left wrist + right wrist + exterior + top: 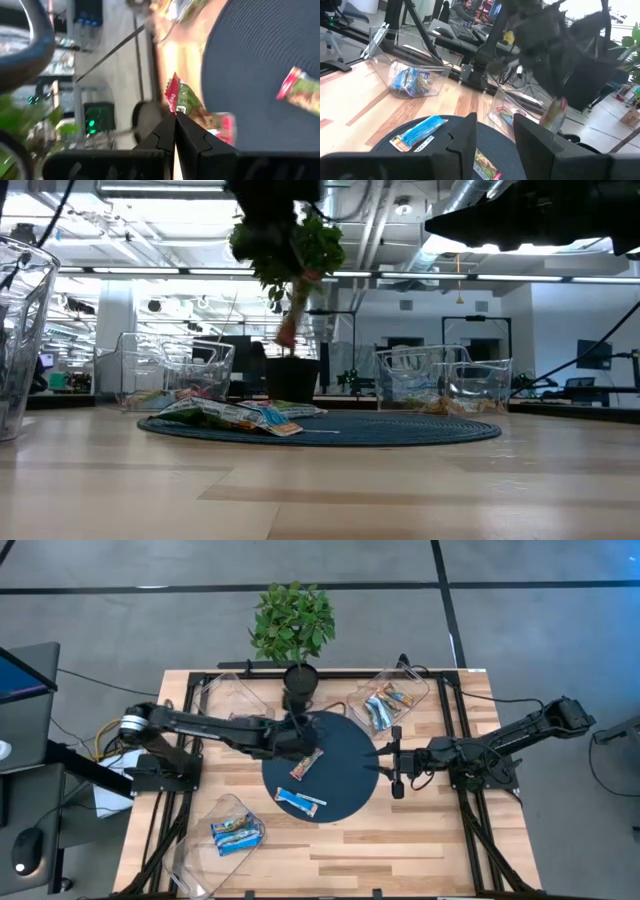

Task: Pick and place Granola Bars by type
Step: Put the red granola bar into the top left bin

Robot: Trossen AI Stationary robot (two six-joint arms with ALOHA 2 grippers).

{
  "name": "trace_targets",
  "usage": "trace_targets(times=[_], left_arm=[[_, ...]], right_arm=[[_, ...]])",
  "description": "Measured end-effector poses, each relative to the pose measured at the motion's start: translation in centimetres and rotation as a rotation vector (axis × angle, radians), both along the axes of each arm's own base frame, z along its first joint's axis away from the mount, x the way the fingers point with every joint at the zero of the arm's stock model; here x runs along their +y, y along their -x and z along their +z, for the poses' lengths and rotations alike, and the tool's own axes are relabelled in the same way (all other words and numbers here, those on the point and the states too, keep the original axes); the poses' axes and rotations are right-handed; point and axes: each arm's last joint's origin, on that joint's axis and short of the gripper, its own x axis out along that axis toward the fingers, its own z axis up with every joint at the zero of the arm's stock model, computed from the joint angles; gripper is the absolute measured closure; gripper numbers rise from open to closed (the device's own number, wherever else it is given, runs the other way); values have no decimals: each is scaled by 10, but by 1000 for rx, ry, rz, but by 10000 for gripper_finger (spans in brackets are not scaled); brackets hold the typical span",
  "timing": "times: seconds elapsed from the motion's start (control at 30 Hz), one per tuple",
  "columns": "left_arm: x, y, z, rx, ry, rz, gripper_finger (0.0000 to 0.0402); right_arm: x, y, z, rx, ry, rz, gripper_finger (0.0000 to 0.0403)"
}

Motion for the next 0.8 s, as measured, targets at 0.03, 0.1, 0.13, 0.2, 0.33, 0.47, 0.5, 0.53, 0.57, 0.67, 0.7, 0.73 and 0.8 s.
trace_targets(times=[0.03,0.1,0.13,0.2,0.33,0.47,0.5,0.53,0.57,0.67,0.7,0.73,0.8], left_arm=[[-1,6,5,-2,-8,16,401],[-1,21,15,-2,-20,58,402],[0,28,20,-1,-26,84,402],[2,43,27,7,-34,138,401],[5,72,39,11,-26,233,401],[8,94,43,10,-45,308,401],[9,99,43,9,-60,323,401],[10,104,43,7,-68,337,401],[12,109,41,8,-72,350,401],[19,121,33,10,-64,386,401],[21,125,31,15,-62,397,401],[24,129,28,19,-61,410,401],[29,135,22,32,-60,434,401]], right_arm=[[0,0,0,1,0,0,281],[0,0,0,0,0,0,281],[0,0,0,1,0,0,281],[0,0,0,2,0,0,281],[0,0,0,3,0,0,281],[0,0,0,-2,-1,0,281],[0,0,0,-2,-1,0,281],[0,0,0,-2,-2,0,281],[0,0,0,-2,-6,0,281],[0,0,0,-3,-9,-1,281],[0,0,0,-3,-10,-1,281],[0,0,0,-3,-10,-1,281],[0,0,0,-3,-10,-1,281]])
